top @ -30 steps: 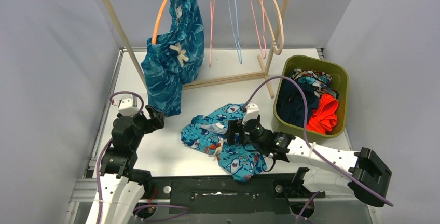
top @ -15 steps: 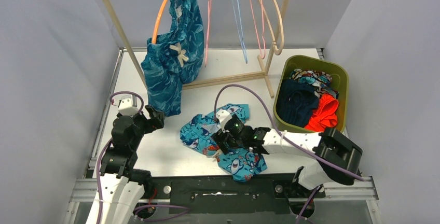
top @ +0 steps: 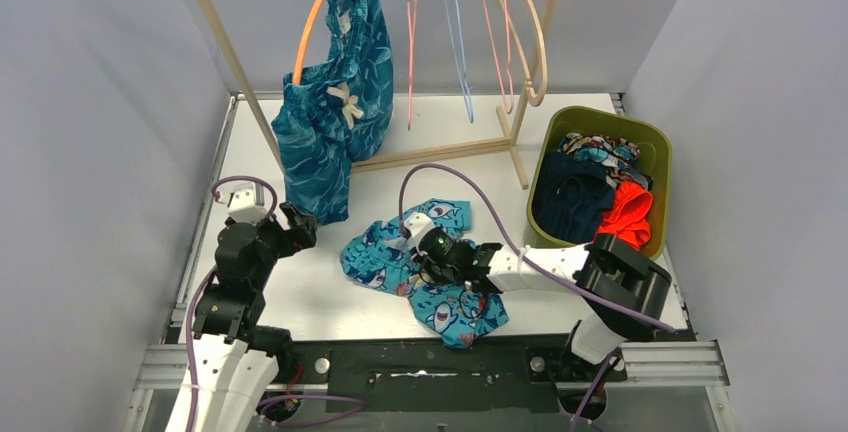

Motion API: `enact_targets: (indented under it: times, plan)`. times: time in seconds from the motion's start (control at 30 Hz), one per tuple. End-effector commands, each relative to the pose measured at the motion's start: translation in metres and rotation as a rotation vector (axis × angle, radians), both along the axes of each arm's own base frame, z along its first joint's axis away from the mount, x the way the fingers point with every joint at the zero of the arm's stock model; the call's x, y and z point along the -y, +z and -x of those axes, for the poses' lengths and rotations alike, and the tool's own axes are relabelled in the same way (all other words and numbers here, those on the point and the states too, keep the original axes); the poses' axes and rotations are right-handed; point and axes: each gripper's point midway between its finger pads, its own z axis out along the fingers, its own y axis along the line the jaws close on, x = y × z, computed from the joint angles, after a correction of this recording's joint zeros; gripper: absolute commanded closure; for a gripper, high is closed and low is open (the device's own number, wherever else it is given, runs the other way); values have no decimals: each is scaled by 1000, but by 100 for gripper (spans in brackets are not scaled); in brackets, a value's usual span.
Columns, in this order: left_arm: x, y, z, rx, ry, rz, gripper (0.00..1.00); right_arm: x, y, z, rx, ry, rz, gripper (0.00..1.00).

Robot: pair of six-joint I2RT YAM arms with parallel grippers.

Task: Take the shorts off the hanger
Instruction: Pick up the shorts at the center of the board.

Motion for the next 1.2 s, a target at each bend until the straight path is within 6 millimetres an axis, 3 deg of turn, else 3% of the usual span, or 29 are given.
enact_targets:
  times: [0.0, 0.13, 0.3, 0.53, 0.9, 1.17]
  plan:
    - [-1, 14, -5, 46, 6, 9, 19, 4, 36, -8, 120, -36, -59, 93]
    - [-1, 13, -5, 46, 9, 8, 19, 6, 93, -20, 281, -64, -182, 100]
    - [-1, 13, -5, 46, 10, 8, 19, 28, 162, -30, 455, -177, -352, 100]
    - [-2, 14, -5, 49, 13, 6, 19, 70, 229, -27, 564, -313, -478, 100]
    - [-2, 14, -6, 51, 14, 6, 19, 149, 303, -23, 683, -582, -491, 100]
    - [-3, 14, -6, 51, 18, 5, 19, 198, 329, -18, 734, -754, -359, 100]
